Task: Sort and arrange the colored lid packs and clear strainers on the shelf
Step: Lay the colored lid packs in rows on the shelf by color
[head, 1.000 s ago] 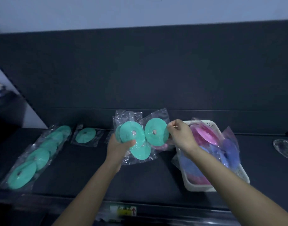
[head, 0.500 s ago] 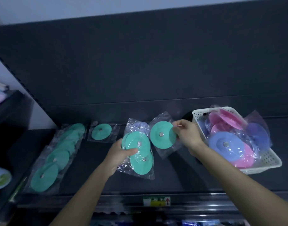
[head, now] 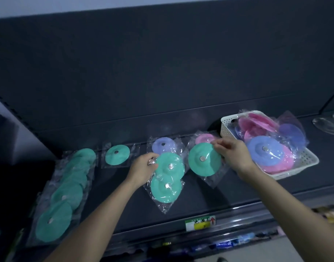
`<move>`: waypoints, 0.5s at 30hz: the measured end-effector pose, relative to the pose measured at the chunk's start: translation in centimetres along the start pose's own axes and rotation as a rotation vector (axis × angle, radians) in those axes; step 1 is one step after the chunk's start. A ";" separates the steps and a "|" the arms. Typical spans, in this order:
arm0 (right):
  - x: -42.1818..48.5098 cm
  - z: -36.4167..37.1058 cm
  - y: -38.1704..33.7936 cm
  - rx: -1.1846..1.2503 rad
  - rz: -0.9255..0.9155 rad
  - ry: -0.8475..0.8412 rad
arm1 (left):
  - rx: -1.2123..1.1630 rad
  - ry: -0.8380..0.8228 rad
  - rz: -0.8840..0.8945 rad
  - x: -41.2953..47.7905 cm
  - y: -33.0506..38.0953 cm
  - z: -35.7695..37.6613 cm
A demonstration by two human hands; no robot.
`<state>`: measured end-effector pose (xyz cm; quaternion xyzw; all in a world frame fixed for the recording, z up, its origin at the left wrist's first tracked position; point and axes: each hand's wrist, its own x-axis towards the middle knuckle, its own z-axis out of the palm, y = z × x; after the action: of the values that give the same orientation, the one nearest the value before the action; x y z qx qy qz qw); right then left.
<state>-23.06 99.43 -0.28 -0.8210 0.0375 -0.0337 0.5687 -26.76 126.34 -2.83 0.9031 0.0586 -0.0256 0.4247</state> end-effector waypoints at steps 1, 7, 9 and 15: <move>-0.3 0.0 0.1 -0.028 -0.024 0.041 | 0.028 -0.006 0.030 0.4 0.1 0.0; -1.7 0.0 0.3 -0.121 -0.124 0.122 | 0.161 0.113 0.099 0.8 0.5 0.5; -1.9 0.4 -0.1 -0.148 -0.146 0.041 | 0.267 0.217 0.067 0.1 0.4 0.5; -1.8 2.6 -0.3 -0.193 -0.118 -0.376 | 0.256 0.031 -0.235 -1.3 -0.5 1.7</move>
<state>-24.59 102.16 -0.94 -0.8641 -0.1144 0.0906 0.4817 -28.16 125.22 -4.15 0.9371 0.1665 -0.0684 0.2992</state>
